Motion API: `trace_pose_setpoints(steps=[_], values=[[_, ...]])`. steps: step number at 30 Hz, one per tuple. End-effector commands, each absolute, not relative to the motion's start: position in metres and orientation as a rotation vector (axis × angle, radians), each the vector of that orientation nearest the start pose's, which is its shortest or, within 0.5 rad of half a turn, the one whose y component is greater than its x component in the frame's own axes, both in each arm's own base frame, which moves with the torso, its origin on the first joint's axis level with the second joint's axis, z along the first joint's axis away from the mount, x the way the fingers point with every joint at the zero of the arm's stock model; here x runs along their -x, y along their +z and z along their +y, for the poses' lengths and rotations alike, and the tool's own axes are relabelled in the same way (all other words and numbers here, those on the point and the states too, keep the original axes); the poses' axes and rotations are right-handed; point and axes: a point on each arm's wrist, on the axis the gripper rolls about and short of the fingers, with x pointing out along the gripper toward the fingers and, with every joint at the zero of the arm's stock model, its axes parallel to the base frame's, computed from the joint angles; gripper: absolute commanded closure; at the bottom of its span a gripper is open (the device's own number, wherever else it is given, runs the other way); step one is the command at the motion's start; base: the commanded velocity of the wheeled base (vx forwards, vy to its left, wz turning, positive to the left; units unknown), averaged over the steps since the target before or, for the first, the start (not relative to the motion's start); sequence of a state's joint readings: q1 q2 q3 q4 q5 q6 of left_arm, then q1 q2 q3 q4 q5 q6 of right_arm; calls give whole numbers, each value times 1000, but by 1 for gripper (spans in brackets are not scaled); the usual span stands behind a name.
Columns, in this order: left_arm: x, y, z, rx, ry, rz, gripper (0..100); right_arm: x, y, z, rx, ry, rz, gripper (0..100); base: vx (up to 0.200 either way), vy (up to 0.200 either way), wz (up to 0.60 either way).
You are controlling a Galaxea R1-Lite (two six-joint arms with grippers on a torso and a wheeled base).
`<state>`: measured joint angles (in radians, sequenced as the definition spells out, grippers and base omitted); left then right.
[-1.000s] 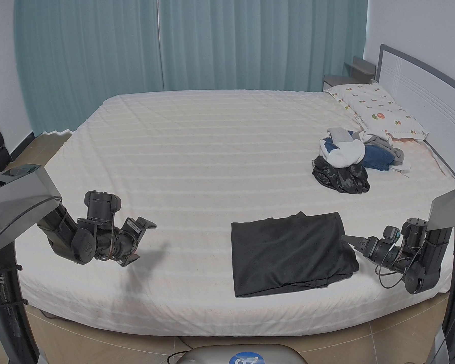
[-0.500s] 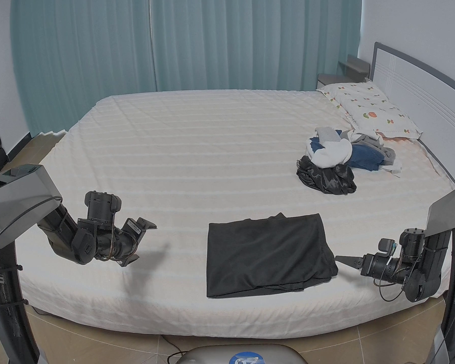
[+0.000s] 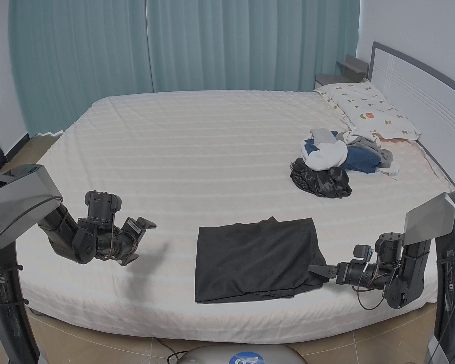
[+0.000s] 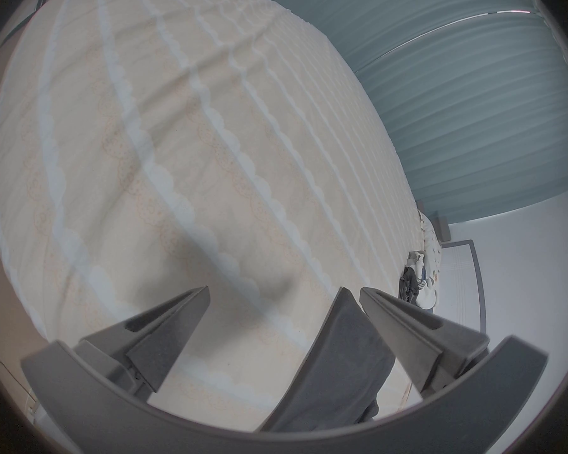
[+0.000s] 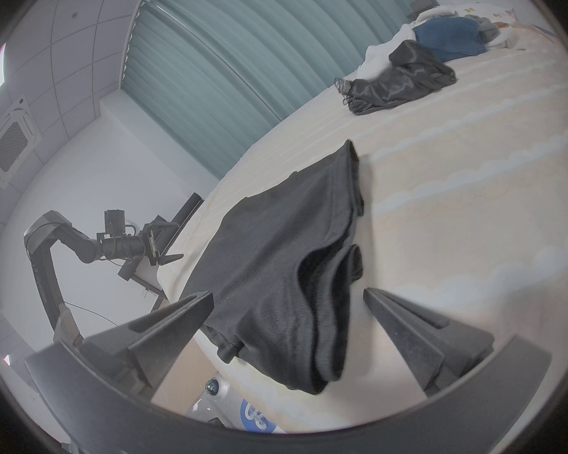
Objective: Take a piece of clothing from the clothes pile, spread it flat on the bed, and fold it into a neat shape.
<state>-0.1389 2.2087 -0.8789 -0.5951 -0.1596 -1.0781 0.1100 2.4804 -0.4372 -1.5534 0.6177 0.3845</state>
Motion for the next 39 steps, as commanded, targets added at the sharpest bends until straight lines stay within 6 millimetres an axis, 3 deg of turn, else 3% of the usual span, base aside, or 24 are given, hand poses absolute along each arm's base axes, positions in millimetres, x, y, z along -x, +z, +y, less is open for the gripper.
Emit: trace_pose_setpoints(steps=[1, 19, 20, 39], values=[[-366, 19, -55, 1026, 142, 820, 0, -310, -60, 62, -473, 634, 632, 0, 0, 0, 0], [-366, 19, -55, 1026, 143, 819, 0, -303, -53, 45, -504, 591, 636, 0, 0, 0, 0], [-366, 19, -55, 1026, 143, 819, 0, -303, -54, 44, -506, 588, 638, 100, 0, 0, 0], [-365, 19, -55, 1026, 144, 820, 0, -282, -43, 38, -514, 570, 674, 100, 0, 0, 0]])
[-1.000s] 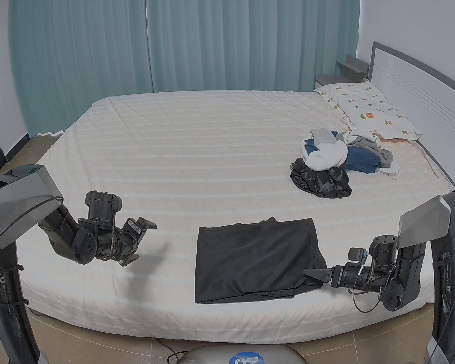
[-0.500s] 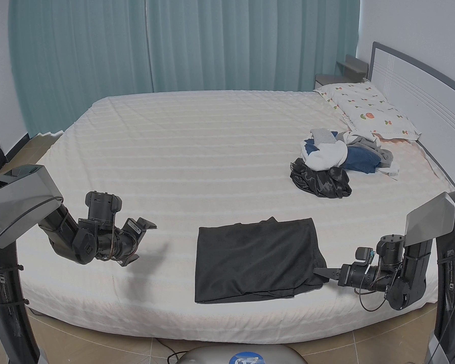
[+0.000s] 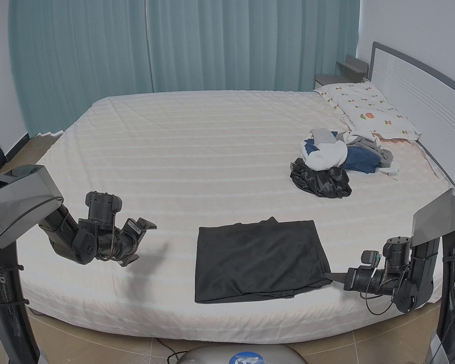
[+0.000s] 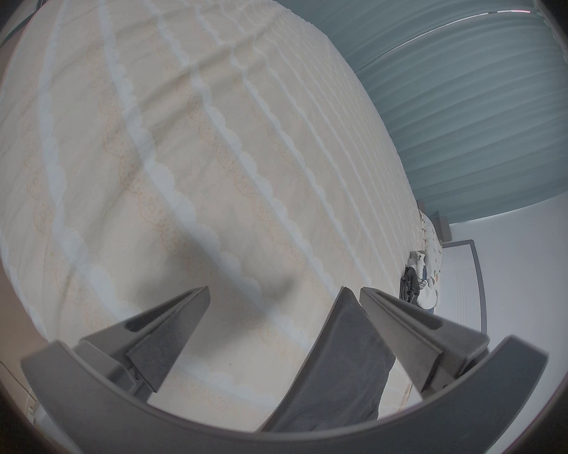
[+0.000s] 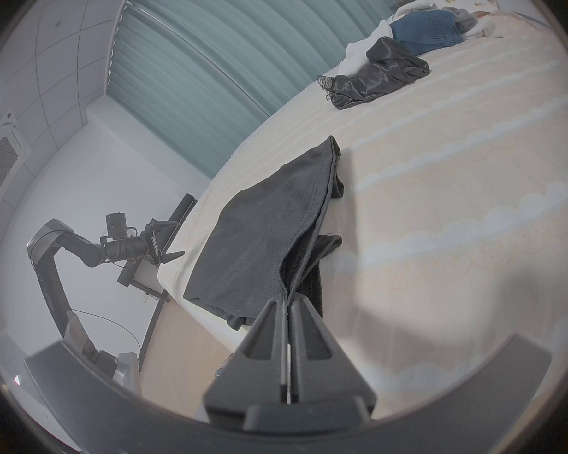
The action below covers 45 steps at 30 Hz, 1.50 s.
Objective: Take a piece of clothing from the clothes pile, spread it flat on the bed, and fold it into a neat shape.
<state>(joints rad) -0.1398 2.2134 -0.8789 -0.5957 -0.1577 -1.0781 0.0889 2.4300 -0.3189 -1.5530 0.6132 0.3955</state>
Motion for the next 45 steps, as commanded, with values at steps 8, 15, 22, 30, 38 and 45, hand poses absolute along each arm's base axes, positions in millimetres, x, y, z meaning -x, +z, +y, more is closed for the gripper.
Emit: trace_pose_setpoints(steps=[8, 15, 22, 30, 38, 45], values=[[-365, 19, -55, 1026, 143, 819, 0, -277, -50, 34, -477, 566, 693, 100, 0, 0, 0], [-365, 20, -55, 1027, 144, 819, 0, -278, -55, 32, -466, 561, 698, 100, 0, 0, 0], [-366, 20, -55, 1029, 144, 818, 0, -277, -56, 31, -447, 566, 694, 0, 0, 0, 0], [-368, 21, -55, 1033, 146, 808, 0, -305, -36, 16, -505, 559, 563, 0, 0, 0, 0], [-366, 19, -56, 1018, 163, 808, 0, -353, -38, 36, -698, 542, 507, 0, 75, 0, 0], [-366, 17, -57, 1012, 169, 807, 0, -373, -55, 45, -680, 498, 468, 0, 0, 0, 0]])
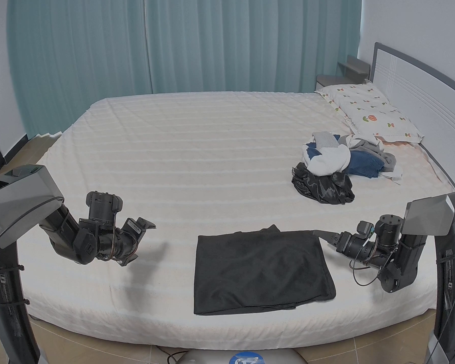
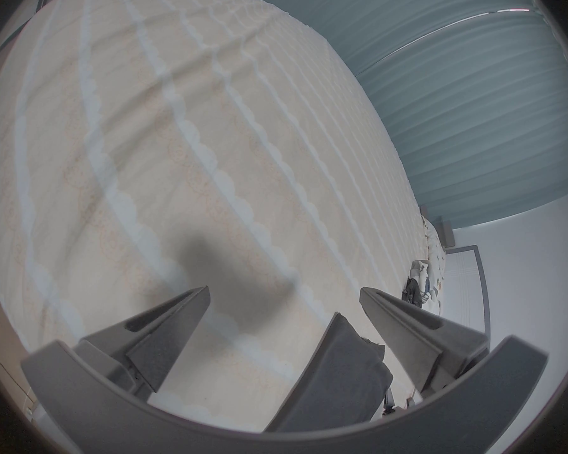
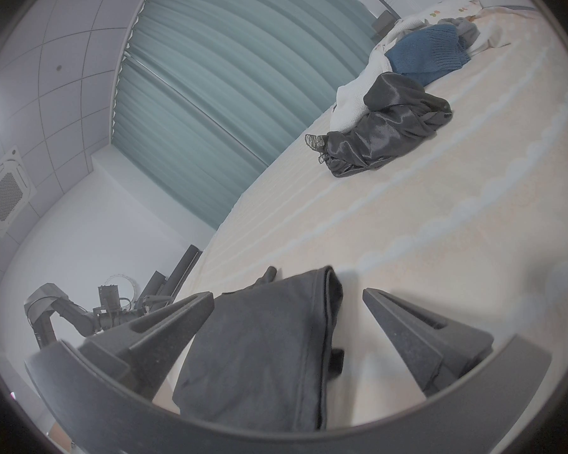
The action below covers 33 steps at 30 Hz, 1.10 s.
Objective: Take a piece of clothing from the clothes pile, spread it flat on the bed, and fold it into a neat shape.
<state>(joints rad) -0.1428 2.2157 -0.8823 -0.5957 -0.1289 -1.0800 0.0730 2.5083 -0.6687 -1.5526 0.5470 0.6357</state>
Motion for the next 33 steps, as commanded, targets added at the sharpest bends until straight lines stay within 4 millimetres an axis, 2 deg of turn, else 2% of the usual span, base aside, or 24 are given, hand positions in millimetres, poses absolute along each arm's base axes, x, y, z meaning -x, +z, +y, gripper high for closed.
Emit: trace_pose_setpoints(steps=[1, 6, 7, 8, 9, 11, 15, 24, 33], values=[[-366, 17, -57, 1013, 171, 809, 0, -374, -59, 43, -684, 493, 472, 0, 0, 0, 0], [-367, 17, -57, 1014, 169, 806, 0, -380, -66, 46, -680, 497, 464, 0, 0, 0, 0], [-366, 17, -57, 1013, 171, 809, 0, -387, -65, 49, -675, 510, 444, 0, 0, 0, 0], [-366, 16, -56, 1012, 173, 809, 0, -394, -62, 52, -669, 525, 420, 100, 0, 0, 0], [-366, 16, -56, 1011, 172, 809, 0, -395, -62, 53, -669, 525, 420, 100, 0, 0, 0], [-366, 17, -56, 1013, 172, 808, 0, -403, -60, 68, -677, 527, 461, 100, 0, 0, 0], [-366, 17, -57, 1013, 170, 807, 0, -404, -61, 75, -680, 490, 472, 100, 0, 0, 0], [-366, 17, -57, 1012, 170, 809, 0, -408, -57, 65, -710, 462, 446, 100, 0, 0, 0], [-366, 17, -57, 1012, 169, 807, 0, -401, -52, 58, -721, 421, 415, 100, 0, 0, 0]])
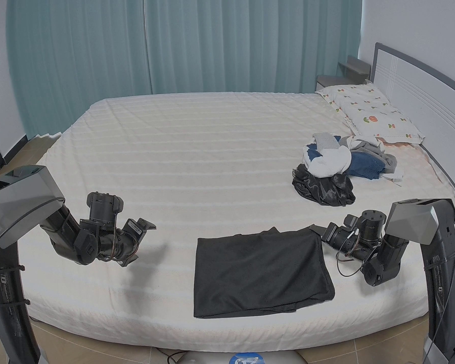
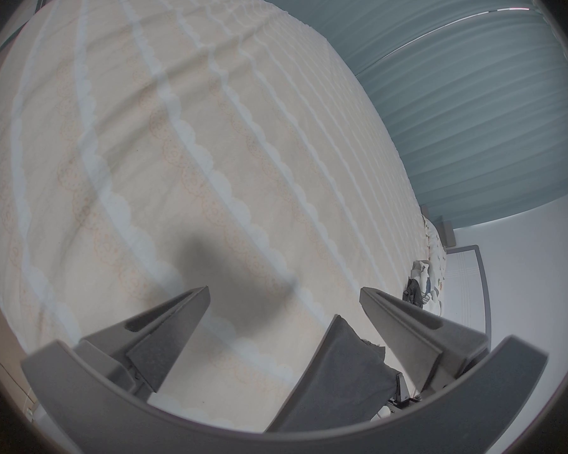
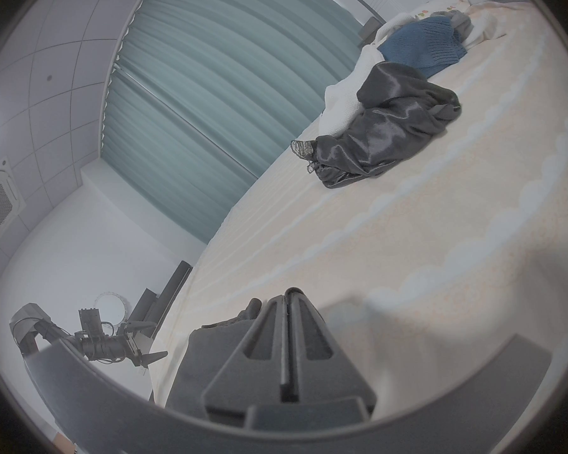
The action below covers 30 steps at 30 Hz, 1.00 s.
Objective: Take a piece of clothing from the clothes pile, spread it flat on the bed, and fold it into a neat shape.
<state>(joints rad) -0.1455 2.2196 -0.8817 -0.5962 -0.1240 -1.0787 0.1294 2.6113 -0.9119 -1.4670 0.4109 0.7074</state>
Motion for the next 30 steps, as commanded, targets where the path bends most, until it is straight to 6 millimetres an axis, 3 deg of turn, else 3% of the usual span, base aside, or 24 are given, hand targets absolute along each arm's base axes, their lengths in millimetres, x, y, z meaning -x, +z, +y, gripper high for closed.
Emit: trace_pose_setpoints(steps=[1, 11, 12, 21, 30], values=[[-366, 17, -57, 1012, 169, 807, 0, -401, -52, 57, -722, 418, 414, 100, 0, 0, 0], [-366, 17, -57, 1012, 169, 807, 0, -400, -57, 53, -722, 402, 436, 100, 0, 0, 0], [-366, 17, -57, 1012, 170, 809, 0, -399, -56, 53, -722, 402, 436, 0, 0, 0, 0], [-366, 17, -57, 1011, 168, 808, 0, -392, -39, 43, -756, 393, 402, 0, 0, 0, 0], [-367, 18, -57, 1015, 166, 804, 0, -392, -39, 43, -799, 383, 405, 0, -44, 0, 0]])
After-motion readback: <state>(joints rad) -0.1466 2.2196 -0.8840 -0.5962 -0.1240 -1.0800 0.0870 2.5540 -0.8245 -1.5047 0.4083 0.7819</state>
